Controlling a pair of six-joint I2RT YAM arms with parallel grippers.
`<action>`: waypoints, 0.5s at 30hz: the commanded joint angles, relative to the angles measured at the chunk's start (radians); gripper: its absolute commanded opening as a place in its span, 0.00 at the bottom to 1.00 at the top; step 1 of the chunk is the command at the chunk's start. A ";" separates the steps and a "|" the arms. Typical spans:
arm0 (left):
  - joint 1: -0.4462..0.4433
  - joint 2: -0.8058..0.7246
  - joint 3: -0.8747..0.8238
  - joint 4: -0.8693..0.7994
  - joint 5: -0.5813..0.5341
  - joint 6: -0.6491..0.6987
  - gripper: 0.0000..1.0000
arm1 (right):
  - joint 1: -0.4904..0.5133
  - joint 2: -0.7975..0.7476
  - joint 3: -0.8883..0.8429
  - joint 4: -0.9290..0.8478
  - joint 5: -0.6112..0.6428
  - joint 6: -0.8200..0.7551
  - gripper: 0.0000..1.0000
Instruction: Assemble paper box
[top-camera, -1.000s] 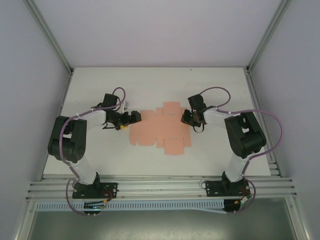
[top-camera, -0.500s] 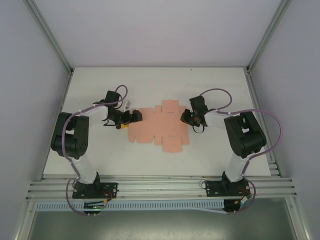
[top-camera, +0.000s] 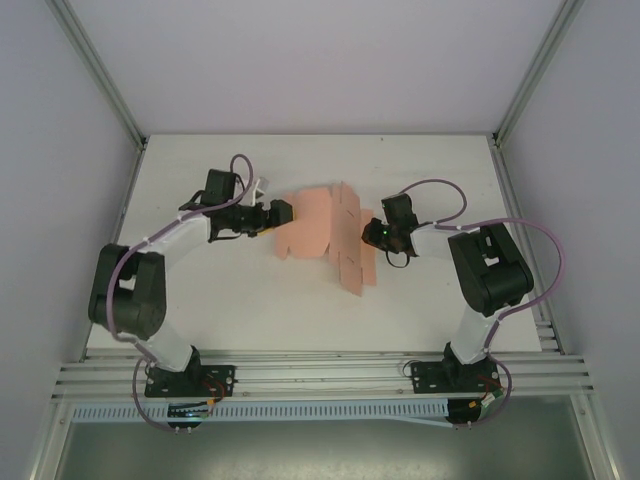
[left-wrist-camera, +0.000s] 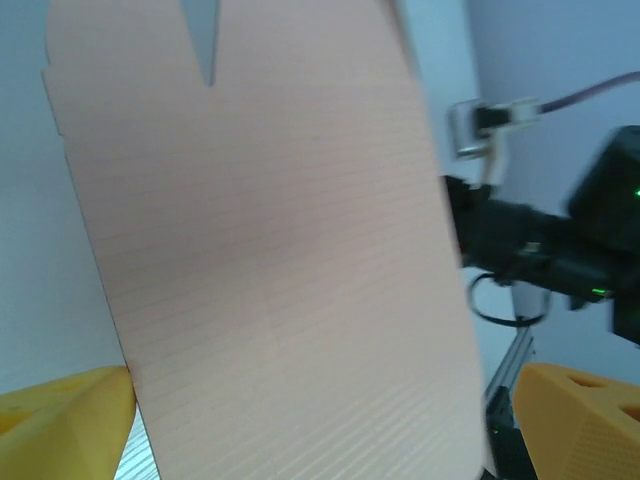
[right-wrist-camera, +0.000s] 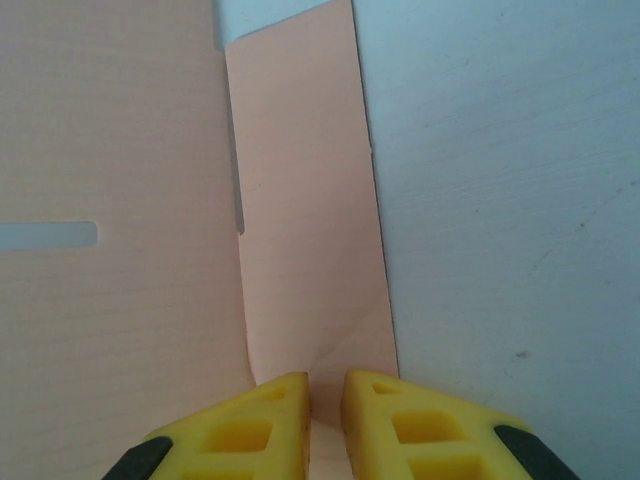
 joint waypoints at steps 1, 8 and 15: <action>-0.009 -0.066 -0.067 0.184 0.090 -0.068 0.97 | 0.013 0.093 -0.072 -0.166 0.000 -0.006 0.18; -0.009 -0.093 -0.152 0.533 0.188 -0.219 0.96 | 0.014 0.072 -0.078 -0.160 0.002 -0.027 0.18; -0.010 -0.104 -0.141 0.606 0.152 -0.235 0.90 | 0.017 0.074 -0.085 -0.148 0.007 -0.026 0.18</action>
